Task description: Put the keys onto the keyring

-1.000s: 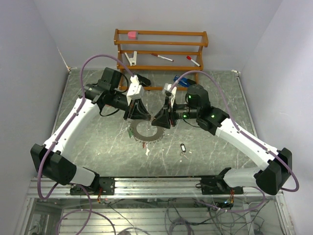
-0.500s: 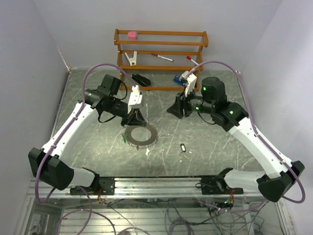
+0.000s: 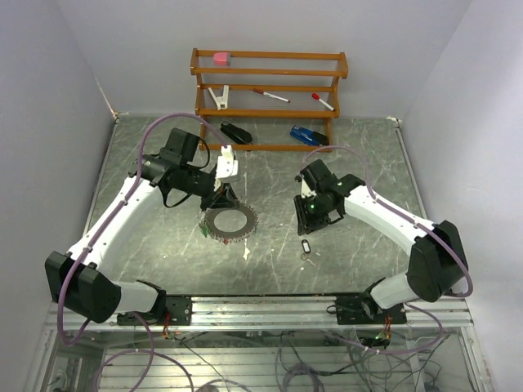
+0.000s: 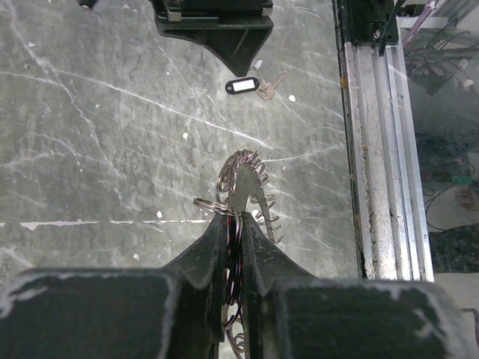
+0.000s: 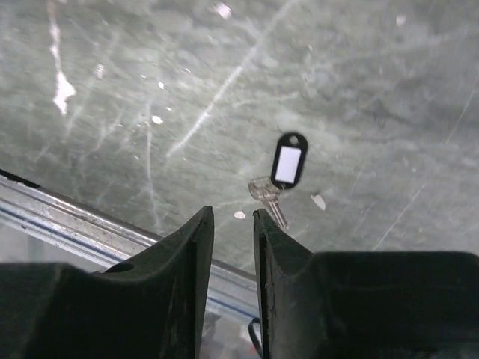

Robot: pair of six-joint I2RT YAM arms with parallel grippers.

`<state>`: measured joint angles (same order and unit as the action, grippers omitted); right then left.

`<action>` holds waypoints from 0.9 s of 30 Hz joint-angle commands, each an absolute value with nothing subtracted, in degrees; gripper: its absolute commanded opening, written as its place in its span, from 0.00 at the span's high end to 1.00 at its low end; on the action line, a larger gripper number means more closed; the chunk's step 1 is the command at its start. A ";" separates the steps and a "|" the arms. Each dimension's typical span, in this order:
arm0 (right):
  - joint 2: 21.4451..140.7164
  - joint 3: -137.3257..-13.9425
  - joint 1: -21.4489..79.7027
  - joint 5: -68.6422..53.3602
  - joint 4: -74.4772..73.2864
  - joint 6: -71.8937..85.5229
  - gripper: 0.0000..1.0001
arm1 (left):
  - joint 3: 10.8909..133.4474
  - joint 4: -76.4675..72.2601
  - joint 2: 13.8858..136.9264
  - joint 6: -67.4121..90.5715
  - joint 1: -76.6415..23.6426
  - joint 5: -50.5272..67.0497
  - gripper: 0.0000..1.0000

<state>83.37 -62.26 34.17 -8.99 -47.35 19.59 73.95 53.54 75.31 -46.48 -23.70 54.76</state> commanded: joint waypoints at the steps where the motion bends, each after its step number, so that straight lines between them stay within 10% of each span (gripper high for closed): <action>1: 83.74 -60.12 34.12 -7.91 -48.88 26.93 0.74 | 73.48 50.98 73.91 -45.27 -23.16 55.25 0.93; 9: 84.80 -54.51 33.66 -7.33 -49.76 34.90 0.84 | 73.45 51.29 74.09 -45.97 -23.05 56.07 0.93; 18: 83.37 -50.39 33.45 -6.19 -47.37 40.96 0.58 | 73.43 51.81 74.17 -46.51 -23.01 56.98 0.93; 27: 84.59 -47.51 32.58 -5.76 -43.01 42.08 0.74 | 73.86 52.53 74.26 -46.97 -23.02 57.27 0.93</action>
<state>84.47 -48.14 33.06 -7.03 -45.52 40.58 73.38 52.88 75.24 -46.15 -23.40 54.70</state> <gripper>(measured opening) 0.271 0.156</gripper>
